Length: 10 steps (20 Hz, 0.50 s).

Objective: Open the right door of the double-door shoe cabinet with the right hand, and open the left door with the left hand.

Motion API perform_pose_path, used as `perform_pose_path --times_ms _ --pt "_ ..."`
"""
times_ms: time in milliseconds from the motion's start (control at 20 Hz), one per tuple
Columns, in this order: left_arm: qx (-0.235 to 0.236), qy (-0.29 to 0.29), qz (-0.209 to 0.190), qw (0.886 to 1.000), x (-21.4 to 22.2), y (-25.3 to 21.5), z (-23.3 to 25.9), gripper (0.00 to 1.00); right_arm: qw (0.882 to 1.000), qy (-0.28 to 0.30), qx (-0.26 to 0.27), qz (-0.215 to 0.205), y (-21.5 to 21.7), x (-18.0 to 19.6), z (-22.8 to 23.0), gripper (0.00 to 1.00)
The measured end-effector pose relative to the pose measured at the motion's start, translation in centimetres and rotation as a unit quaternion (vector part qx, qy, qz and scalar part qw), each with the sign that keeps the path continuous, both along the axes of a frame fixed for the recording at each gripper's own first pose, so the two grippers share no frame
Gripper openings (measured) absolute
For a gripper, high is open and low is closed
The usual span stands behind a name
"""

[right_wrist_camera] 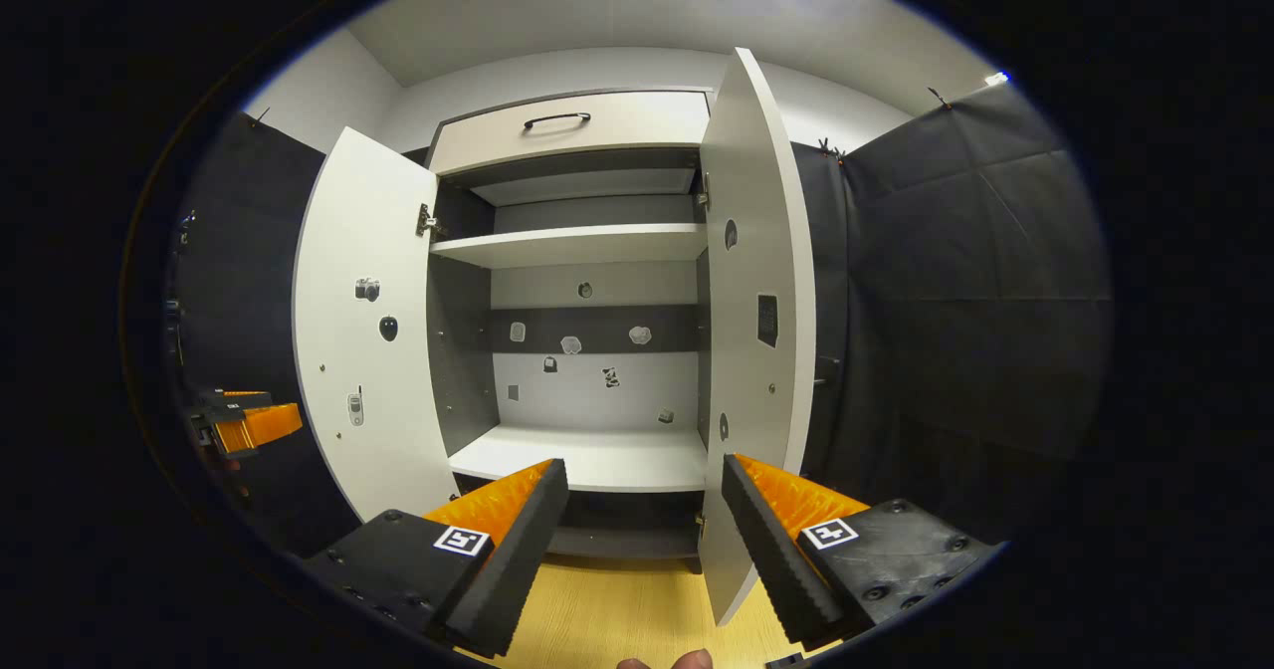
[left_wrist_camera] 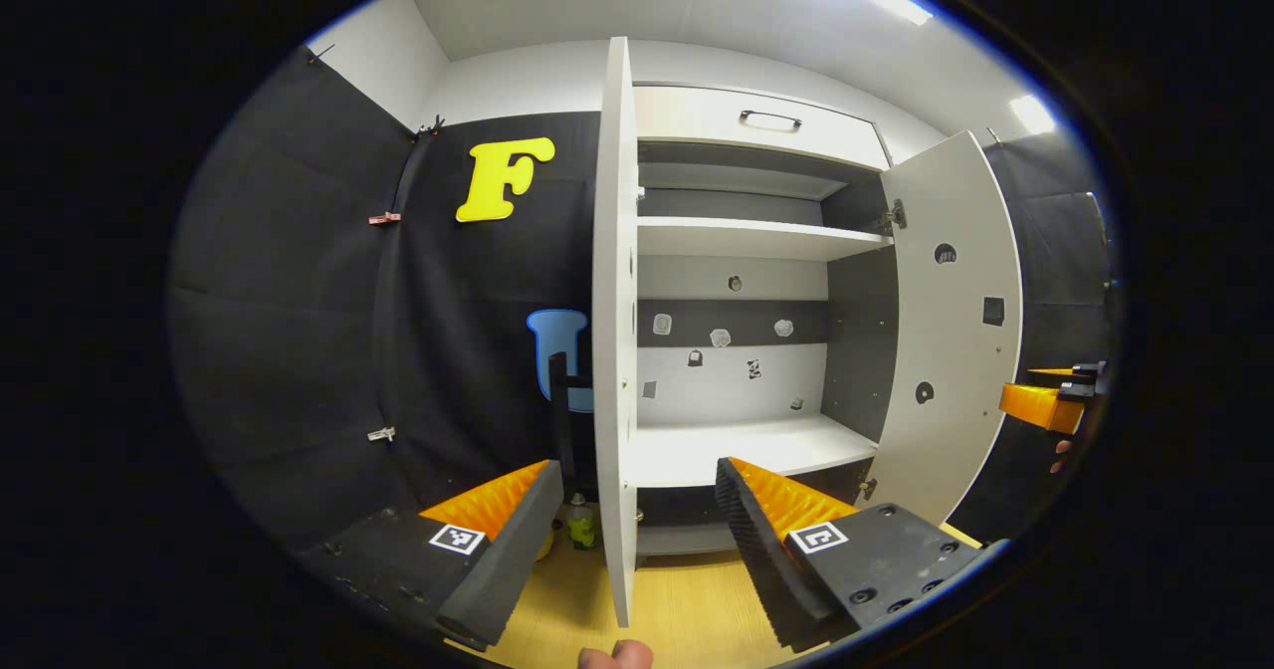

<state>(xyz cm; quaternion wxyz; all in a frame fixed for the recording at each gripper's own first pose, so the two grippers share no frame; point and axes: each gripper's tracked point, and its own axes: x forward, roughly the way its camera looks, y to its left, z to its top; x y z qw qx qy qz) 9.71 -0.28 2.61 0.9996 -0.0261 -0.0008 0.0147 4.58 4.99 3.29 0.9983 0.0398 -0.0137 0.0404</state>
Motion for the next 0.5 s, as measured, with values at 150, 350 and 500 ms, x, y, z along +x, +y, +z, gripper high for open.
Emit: perform_pose_path --times_ms 150,350,500 --pt "-0.007 -0.005 -0.002 1.0 0.1 -1.1 0.3 0.95 1.0 0.004 0.002 -0.006 -0.5 0.0 -0.4 0.98" --pt "-0.008 -0.004 -0.007 1.0 0.3 -2.3 0.2 0.95 1.0 -0.001 0.002 -0.01 -0.9 -0.2 -0.1 0.98" --pt "-0.003 -0.002 -0.013 1.0 0.5 -3.2 0.2 0.95 1.0 -0.007 0.001 -0.008 -0.8 -0.4 0.3 0.98"
